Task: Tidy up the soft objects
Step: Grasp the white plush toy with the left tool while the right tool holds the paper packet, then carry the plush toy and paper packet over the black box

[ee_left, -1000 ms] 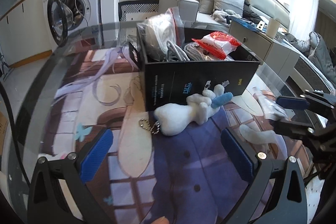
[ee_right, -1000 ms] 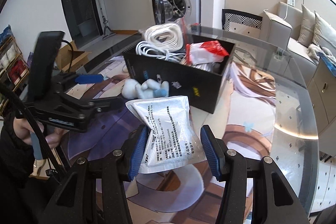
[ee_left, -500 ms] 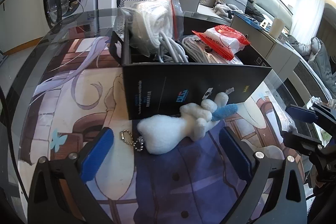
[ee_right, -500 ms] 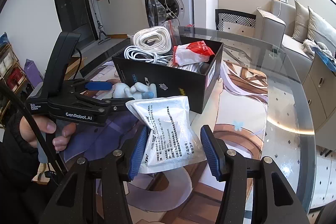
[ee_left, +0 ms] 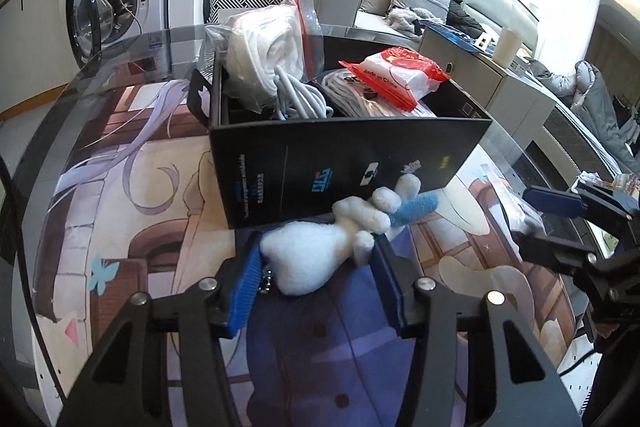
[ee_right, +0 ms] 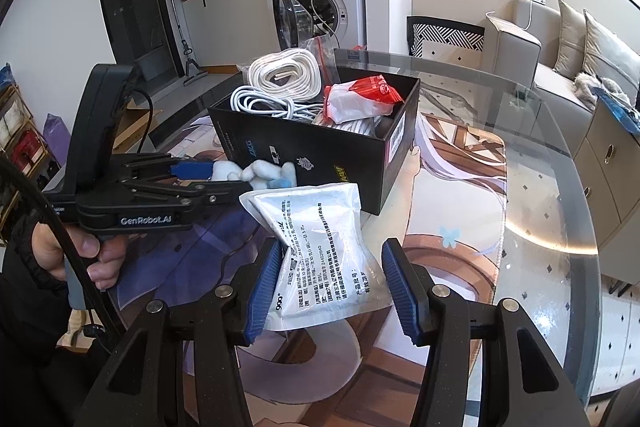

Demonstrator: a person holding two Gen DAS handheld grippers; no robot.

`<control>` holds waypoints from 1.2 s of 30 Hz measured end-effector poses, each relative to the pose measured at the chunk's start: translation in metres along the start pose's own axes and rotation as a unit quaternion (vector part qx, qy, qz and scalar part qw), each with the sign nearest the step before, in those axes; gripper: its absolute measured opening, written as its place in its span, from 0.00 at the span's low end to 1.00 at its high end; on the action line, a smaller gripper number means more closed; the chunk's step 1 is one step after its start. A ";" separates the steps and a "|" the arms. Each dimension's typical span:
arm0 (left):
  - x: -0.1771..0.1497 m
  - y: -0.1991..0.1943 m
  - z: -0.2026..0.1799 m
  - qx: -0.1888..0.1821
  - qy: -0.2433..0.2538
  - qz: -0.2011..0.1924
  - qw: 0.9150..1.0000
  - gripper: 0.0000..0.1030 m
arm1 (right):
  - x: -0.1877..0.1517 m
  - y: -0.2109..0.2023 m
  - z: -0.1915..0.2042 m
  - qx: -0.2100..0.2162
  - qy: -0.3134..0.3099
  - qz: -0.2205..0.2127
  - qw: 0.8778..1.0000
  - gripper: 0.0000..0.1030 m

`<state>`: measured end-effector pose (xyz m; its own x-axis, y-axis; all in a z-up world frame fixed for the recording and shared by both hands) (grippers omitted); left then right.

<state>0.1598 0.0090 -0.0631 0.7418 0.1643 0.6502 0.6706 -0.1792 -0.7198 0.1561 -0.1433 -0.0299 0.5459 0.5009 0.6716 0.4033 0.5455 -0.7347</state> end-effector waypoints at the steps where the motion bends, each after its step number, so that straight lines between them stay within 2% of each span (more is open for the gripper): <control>1: -0.001 -0.002 0.000 -0.001 0.001 -0.002 1.000 0.49 | 0.000 -0.001 0.000 -0.001 0.000 -0.001 1.000 0.51; 12: -0.001 -0.036 0.005 -0.004 0.003 -0.038 0.999 0.49 | 0.007 -0.010 0.003 -0.004 -0.002 -0.019 1.000 0.51; 24: 0.032 -0.066 0.011 -0.007 -0.002 -0.090 0.996 0.49 | 0.026 -0.018 -0.001 -0.010 0.020 -0.053 0.998 0.51; 32: 0.061 -0.068 0.011 -0.014 -0.004 -0.115 0.993 0.49 | 0.054 -0.016 -0.007 -0.019 0.039 -0.071 0.997 0.51; 36: 0.073 -0.062 0.012 -0.005 0.000 -0.120 0.993 0.49 | 0.066 -0.010 -0.010 -0.018 0.049 -0.073 0.996 0.51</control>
<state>0.1723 0.0438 0.0257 0.5613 0.2038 0.8022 0.8276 -0.1453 -0.5422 0.1952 -0.1221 0.0215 0.5475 0.3487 0.7607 0.5087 0.5831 -0.6334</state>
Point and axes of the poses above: each gripper's, at about its wrist camera, not at the fingertips, and y roughly the way its jaws point, z to its left, x to its top, the point moved 7 cm from there along y, roughly the way its jaws point, and after that the axes turned 3 degrees about -y, right-handed, at the moved point
